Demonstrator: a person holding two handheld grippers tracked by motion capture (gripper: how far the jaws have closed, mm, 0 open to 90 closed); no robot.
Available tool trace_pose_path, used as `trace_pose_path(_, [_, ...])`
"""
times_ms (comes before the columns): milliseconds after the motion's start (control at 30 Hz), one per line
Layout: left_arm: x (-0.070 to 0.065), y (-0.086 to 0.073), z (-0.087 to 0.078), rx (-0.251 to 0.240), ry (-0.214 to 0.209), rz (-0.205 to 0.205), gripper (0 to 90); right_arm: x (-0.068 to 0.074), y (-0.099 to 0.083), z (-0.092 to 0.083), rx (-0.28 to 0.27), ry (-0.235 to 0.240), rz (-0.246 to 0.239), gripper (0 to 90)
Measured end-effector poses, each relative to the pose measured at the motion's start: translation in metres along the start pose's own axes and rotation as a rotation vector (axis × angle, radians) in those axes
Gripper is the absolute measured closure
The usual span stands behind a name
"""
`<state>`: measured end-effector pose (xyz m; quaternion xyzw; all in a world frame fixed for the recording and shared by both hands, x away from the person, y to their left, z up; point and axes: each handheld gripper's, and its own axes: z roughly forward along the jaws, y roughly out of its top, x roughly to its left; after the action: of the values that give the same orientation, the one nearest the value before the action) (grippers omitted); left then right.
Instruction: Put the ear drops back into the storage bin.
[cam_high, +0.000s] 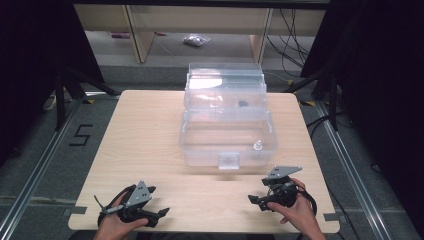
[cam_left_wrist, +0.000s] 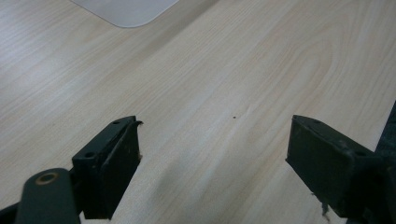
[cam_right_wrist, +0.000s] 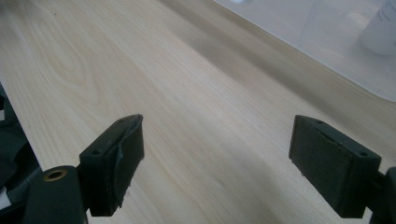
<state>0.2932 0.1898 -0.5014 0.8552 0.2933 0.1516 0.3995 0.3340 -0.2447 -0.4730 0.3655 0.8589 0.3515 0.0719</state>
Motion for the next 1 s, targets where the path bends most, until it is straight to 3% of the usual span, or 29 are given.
trace_pose_path(67, [0.000,0.000,0.000,0.000,0.000,0.001,16.7,0.000,-0.002,0.001,-0.008,0.000,-0.002,17.6])
trace_pose_path(100, [0.002,0.000,-0.001,0.018,0.006,0.023,16.7,0.003,-0.004,-0.001,0.026,0.006,0.030,16.9])
trace_pose_path(133, [0.002,0.000,-0.001,0.019,0.008,0.024,16.8,0.001,-0.006,-0.001,0.019,0.000,0.001,16.6])
trace_pose_path(167, [0.000,0.000,0.000,0.002,0.001,0.001,16.8,0.001,-0.006,-0.001,0.019,0.000,0.001,16.6])
trace_pose_path(233, [0.001,0.000,-0.001,0.020,0.007,0.021,16.8,0.006,-0.009,-0.001,0.047,0.017,0.039,16.1])
trace_pose_path(267, [0.001,0.000,-0.001,0.017,0.009,0.018,16.8,0.004,-0.010,0.000,0.043,0.000,0.005,16.1])
trace_pose_path(333, [0.001,0.000,0.000,0.023,0.016,0.022,16.7,0.003,-0.012,0.002,0.051,-0.009,-0.020,16.1])
trace_pose_path(400, [0.001,0.000,-0.001,0.022,0.007,0.023,16.7,0.006,-0.014,0.001,0.070,0.004,0.002,16.1])
trace_pose_path(433, [0.000,0.000,-0.001,0.009,0.004,0.010,16.7,0.006,-0.016,0.003,0.051,-0.002,-0.011,16.1])
trace_pose_path(467, [0.001,0.000,-0.002,0.020,0.006,0.023,16.8,0.004,-0.016,0.002,0.065,0.006,-0.026,16.1])
trace_pose_path(533, [0.001,0.000,-0.001,0.010,0.006,0.014,16.8,0.006,-0.018,0.002,0.056,0.008,0.009,16.1])
trace_pose_path(767, [0.002,0.000,-0.001,0.023,0.013,0.024,16.8,0.008,-0.025,0.000,0.064,0.002,0.022,16.1])
trace_pose_path(900, [0.001,0.000,-0.001,0.011,0.008,0.016,16.7,0.007,-0.027,0.000,0.070,-0.014,-0.006,16.1])
trace_pose_path(1000, [0.001,0.000,-0.001,0.013,0.008,0.016,16.8,0.010,-0.027,-0.001,0.067,0.005,0.017,16.1])
